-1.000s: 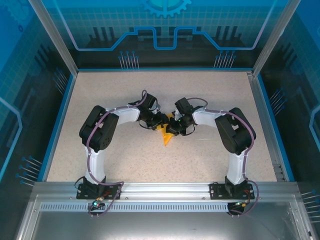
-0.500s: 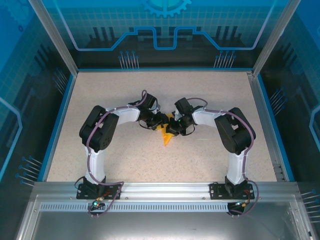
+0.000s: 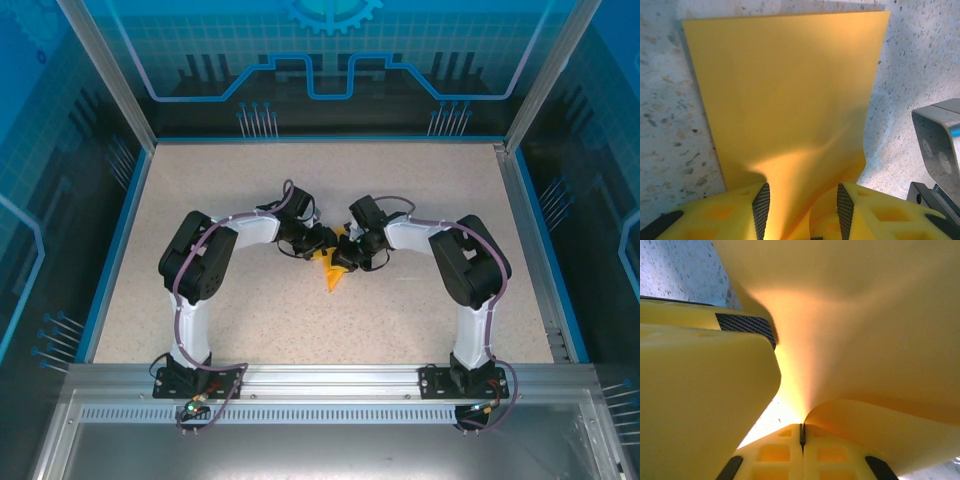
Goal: Fold a paper plane with a square sheet of paper (pick it up from the middle)
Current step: Third fold the triangle at the center of the table.
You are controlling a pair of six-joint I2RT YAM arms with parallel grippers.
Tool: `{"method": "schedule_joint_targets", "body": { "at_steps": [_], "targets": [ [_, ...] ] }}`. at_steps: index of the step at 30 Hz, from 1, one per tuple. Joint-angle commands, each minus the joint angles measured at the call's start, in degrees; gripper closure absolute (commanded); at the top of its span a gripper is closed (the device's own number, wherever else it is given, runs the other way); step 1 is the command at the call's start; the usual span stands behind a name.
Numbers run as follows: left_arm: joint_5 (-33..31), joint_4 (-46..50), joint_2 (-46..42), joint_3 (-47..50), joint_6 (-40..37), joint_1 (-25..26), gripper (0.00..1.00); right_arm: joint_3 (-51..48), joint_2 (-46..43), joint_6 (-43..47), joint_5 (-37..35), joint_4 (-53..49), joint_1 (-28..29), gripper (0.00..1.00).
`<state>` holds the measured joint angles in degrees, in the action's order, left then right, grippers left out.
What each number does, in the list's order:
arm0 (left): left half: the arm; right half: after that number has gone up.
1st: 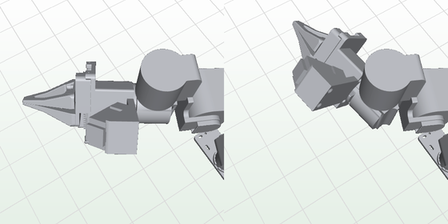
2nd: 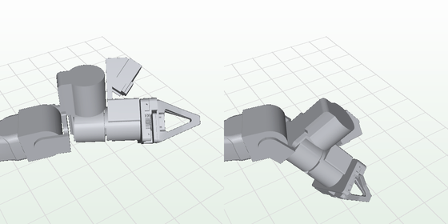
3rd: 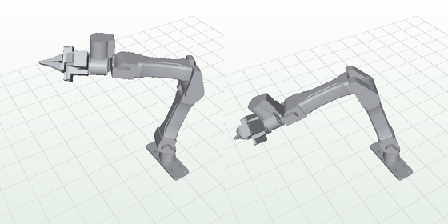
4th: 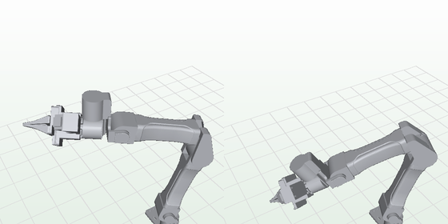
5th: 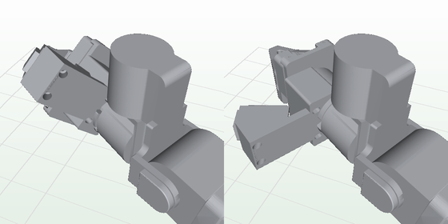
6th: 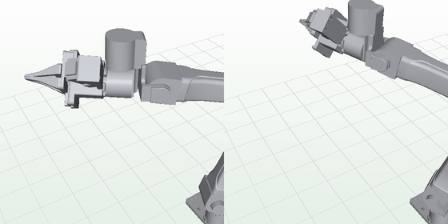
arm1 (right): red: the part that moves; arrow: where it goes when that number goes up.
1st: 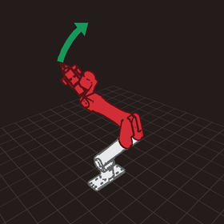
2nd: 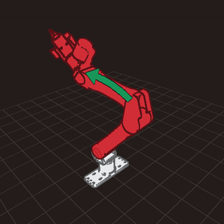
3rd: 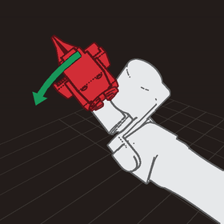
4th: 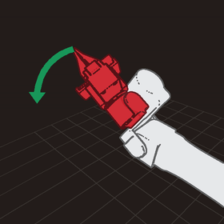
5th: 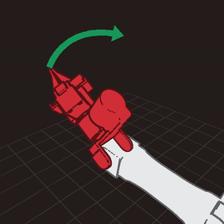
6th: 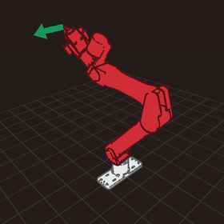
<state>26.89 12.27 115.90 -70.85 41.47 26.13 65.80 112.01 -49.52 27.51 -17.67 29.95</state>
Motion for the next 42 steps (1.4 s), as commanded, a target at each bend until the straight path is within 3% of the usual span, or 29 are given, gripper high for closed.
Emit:
{"method": "schedule_joint_targets", "body": {
  "at_steps": [1,11,23,42],
  "targets": [
    [0.39,3.99,0.54,-0.47,-1.59,0.49,0.56,-0.38,0.08,-1.53,0.26,4.69,-0.68,1.0],
    [-0.2,3.84,0.39,-0.47,-0.71,0.5,0.56,-2.47,-1.11,-2.43,1.37,7.96,-1.0,1.0],
    [-0.48,2.78,-0.14,-0.26,1.51,0.52,0.65,-3.25,-0.92,-2.43,0.83,7.76,-1.03,1.0],
    [-0.52,3.06,-1.21,-0.39,1.9,0.49,0.66,-2.78,1.0,-1.35,0.55,6.45,-1.04,0.99]
  ]
}}
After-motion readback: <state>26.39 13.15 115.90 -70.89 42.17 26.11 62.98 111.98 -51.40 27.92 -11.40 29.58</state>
